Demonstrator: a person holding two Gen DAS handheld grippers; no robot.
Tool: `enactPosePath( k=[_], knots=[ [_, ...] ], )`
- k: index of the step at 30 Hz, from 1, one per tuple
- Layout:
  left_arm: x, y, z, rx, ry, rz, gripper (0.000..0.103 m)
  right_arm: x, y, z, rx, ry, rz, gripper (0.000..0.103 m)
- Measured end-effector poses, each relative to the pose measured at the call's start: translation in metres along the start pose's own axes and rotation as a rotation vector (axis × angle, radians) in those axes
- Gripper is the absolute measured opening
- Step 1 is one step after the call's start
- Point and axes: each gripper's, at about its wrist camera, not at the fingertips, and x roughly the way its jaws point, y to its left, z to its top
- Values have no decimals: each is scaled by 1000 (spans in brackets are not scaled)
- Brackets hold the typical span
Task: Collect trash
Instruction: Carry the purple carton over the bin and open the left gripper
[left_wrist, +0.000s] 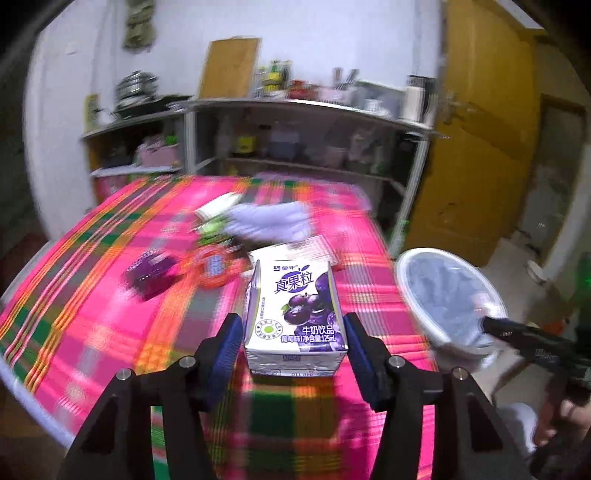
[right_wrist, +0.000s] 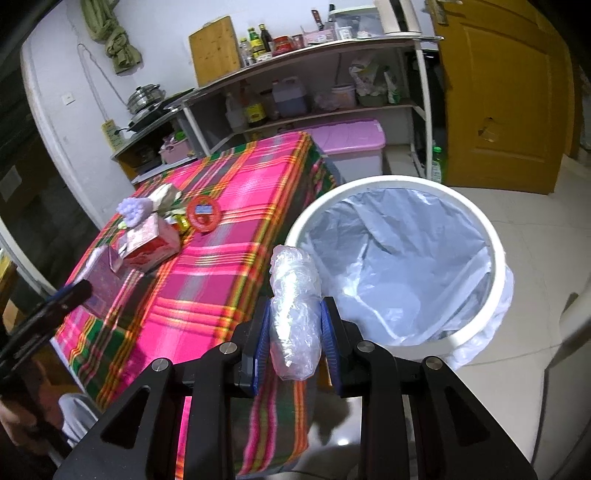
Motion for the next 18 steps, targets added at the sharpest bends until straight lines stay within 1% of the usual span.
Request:
enactPosePath(
  k=[2,4,7,9,18],
  knots=[
    [4,-20,6,32,3,-64,56,2,-7,0,9,2,-16,28],
    [11,-37,11,62,7,-109,56,4,-16,1,17,6,-35,28],
    [23,-58,16,100,16,-159,56,8,-28,3,31,14,-60,28],
    [35,-70,19,110,39,-207,56,10,-36,4,40,20,-72,28],
    [97,-118,23,165,143,-313,56,22,-61,7,73,46,-102,28]
  ],
)
